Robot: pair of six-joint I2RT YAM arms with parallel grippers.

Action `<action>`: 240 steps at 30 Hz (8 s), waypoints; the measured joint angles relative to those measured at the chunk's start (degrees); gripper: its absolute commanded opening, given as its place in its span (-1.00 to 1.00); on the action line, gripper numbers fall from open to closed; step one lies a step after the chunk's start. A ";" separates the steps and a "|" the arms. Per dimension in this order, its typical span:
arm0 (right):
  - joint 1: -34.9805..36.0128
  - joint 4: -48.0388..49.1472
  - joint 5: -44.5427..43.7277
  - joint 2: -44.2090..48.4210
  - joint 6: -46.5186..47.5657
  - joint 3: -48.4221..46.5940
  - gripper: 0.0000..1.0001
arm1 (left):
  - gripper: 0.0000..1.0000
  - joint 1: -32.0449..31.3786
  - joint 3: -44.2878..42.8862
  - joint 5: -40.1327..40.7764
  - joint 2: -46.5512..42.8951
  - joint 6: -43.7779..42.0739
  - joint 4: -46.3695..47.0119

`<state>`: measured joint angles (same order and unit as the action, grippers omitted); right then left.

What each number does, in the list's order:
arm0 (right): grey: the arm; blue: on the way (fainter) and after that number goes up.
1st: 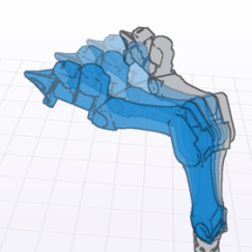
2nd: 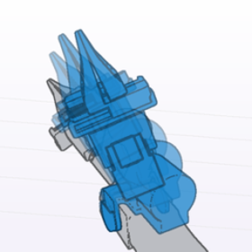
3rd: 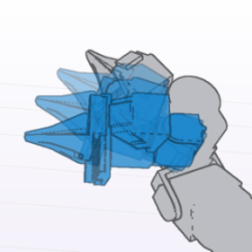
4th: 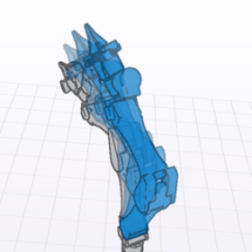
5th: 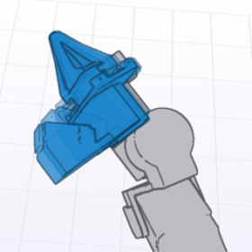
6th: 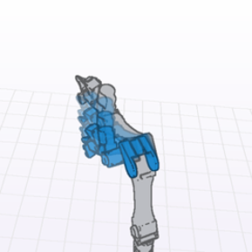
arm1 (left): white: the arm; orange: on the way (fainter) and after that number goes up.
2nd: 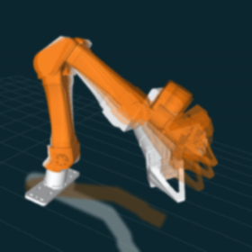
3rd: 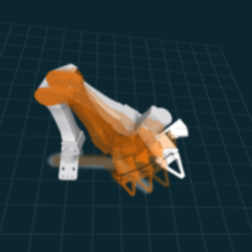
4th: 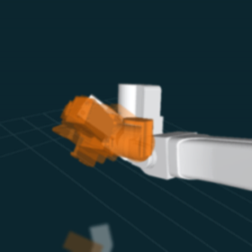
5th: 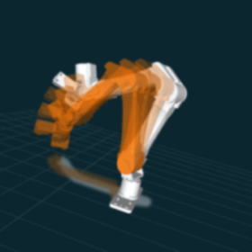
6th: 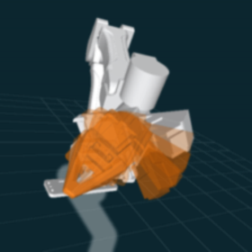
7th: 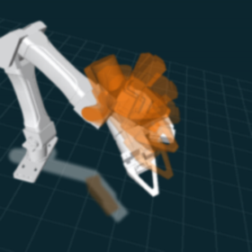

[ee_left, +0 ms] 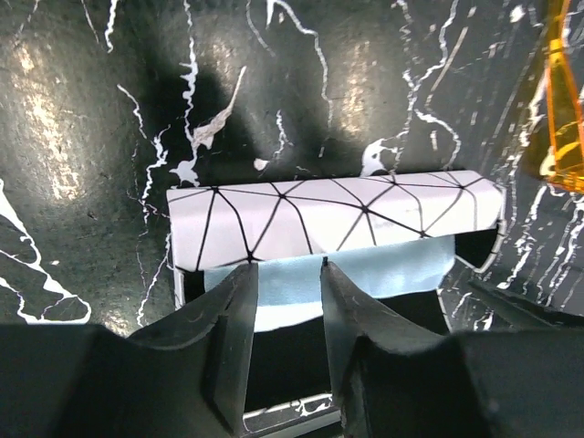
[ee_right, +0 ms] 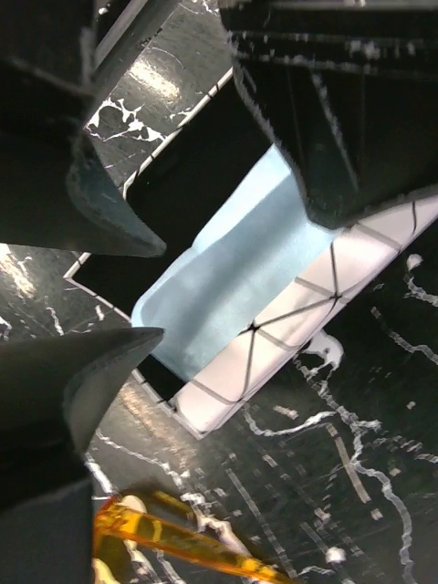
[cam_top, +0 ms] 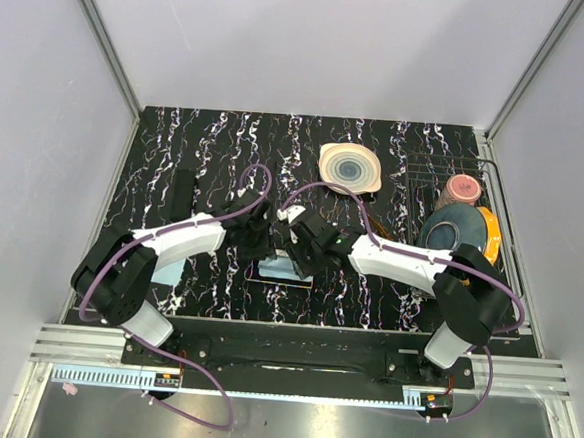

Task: Organize the sunglasses
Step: Smooth out the folded cleaning cloth near the sunglasses case, then rotate the opened sunglasses case at the center of the board.

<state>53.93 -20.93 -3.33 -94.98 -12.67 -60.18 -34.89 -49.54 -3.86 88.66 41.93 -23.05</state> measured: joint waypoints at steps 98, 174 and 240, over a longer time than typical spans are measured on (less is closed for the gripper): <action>3.04 0.07 -2.10 -8.57 19.06 -3.89 -0.47 | -0.19 12.44 7.04 -0.26 -10.82 5.73 0.48; 3.06 -2.97 -2.34 -5.90 18.88 -3.76 -1.00 | -0.21 12.66 8.87 -0.68 -10.80 5.75 1.22; 3.13 -2.54 0.76 -10.21 6.88 -6.67 -1.00 | -0.21 12.66 6.16 -4.52 -8.39 2.71 1.95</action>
<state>57.06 -23.46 -2.57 -105.19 -5.78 -66.85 -22.24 -43.38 -8.38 80.27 44.64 -21.10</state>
